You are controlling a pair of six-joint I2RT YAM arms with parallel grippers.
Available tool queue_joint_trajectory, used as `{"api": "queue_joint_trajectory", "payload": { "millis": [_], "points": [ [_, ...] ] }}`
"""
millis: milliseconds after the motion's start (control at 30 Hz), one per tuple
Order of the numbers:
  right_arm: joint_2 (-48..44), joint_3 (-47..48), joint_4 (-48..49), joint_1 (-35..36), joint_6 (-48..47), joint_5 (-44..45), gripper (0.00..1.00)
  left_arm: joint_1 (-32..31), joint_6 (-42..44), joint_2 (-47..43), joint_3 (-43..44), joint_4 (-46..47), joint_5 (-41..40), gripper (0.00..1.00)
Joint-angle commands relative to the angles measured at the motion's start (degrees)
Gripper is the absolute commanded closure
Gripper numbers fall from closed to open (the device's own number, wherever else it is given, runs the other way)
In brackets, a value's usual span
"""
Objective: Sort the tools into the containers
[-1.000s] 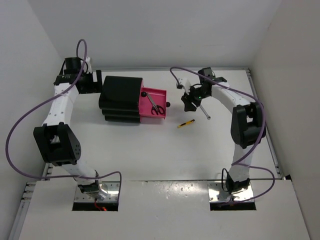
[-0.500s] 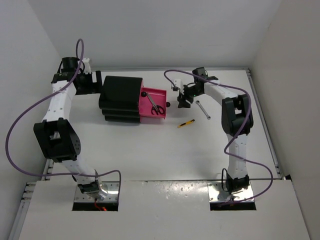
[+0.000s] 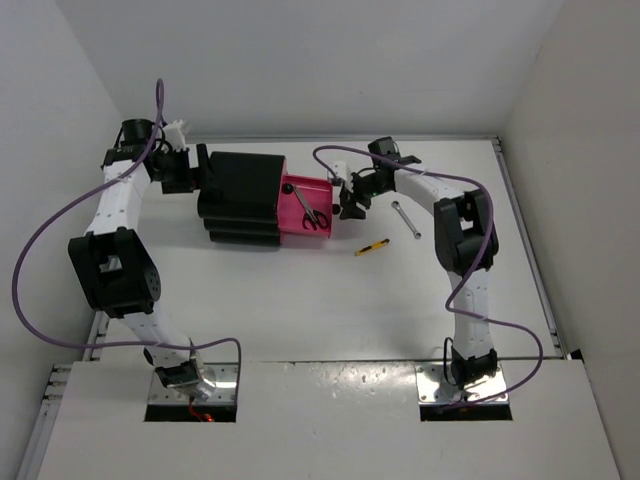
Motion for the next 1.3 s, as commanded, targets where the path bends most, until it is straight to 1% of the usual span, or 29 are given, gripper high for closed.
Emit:
{"api": "queue_joint_trajectory", "payload": {
  "millis": [0, 300, 667, 900, 1067, 1167, 1267],
  "points": [
    [0.3, 1.9, 3.1, 1.4, 1.7, -4.2, 0.35, 0.9, 0.7, -0.1, 1.9, 0.0, 3.4, 0.0],
    [0.3, 2.5, 7.5, 4.8, 7.4, -5.4, 0.34, 0.9, 1.8, -0.1, 0.1, 0.0, 3.9, 0.0],
    [0.3, 5.8, 11.2, 7.8, 14.1, -7.1, 0.32, 0.9, 2.8, 0.5, -2.1, 0.0, 4.5, 0.0],
    [1.5, 8.2, 13.1, 10.3, 16.2, -7.6, 0.32, -0.1, 3.3, 1.0, -2.7, 0.0, 4.5, 0.0],
    [4.7, 8.9, 19.3, 11.4, 22.8, -8.4, 0.31, -0.6, 3.3, 2.0, -3.2, 0.5, 4.5, 0.0],
    [6.5, 9.4, 25.6, 11.4, 32.3, -9.9, 0.31, -0.6, 3.3, 2.0, -3.2, 0.5, 5.0, 0.0],
    [7.4, 10.0, 31.5, 11.4, 37.4, -11.2, 0.31, -0.6, 3.3, 2.6, -3.2, 0.5, 5.0, 0.0]
  ]
}}
